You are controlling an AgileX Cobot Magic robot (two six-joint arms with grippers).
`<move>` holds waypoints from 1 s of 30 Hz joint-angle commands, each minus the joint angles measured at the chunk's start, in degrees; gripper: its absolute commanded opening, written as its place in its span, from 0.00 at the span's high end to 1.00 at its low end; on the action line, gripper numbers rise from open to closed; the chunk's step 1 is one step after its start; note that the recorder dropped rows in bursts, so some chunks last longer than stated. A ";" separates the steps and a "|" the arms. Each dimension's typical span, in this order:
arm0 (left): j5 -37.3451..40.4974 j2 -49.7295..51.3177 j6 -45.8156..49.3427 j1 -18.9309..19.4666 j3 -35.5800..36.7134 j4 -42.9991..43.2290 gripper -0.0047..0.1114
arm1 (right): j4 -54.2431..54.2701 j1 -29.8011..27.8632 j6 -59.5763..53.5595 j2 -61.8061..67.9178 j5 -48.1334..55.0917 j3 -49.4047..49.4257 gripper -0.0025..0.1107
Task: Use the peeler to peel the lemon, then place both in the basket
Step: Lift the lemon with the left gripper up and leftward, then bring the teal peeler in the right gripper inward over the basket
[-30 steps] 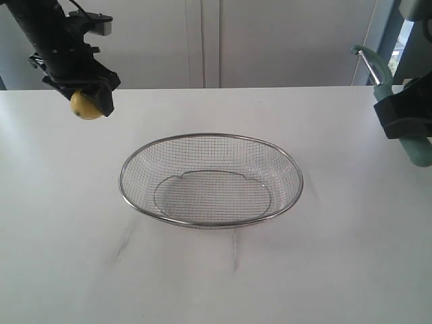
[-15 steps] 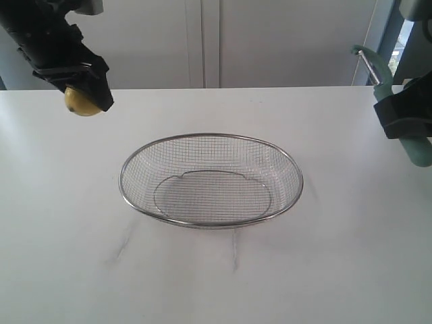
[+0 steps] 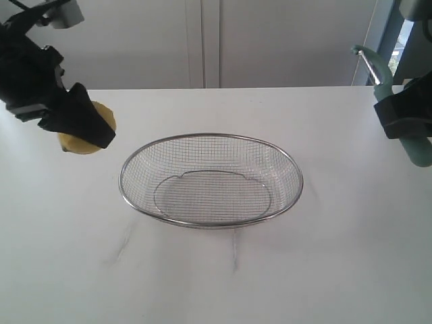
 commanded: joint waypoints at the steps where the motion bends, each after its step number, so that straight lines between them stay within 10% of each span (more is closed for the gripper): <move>1: -1.14 -8.96 1.00 -0.07 4.71 -2.06 0.96 | 0.05 -0.09 -0.15 -0.47 -0.27 -0.04 0.98; 30: -21.39 -22.50 6.98 -0.07 17.06 -4.72 0.96 | 0.05 -0.09 -0.15 -0.47 -0.27 -0.04 0.98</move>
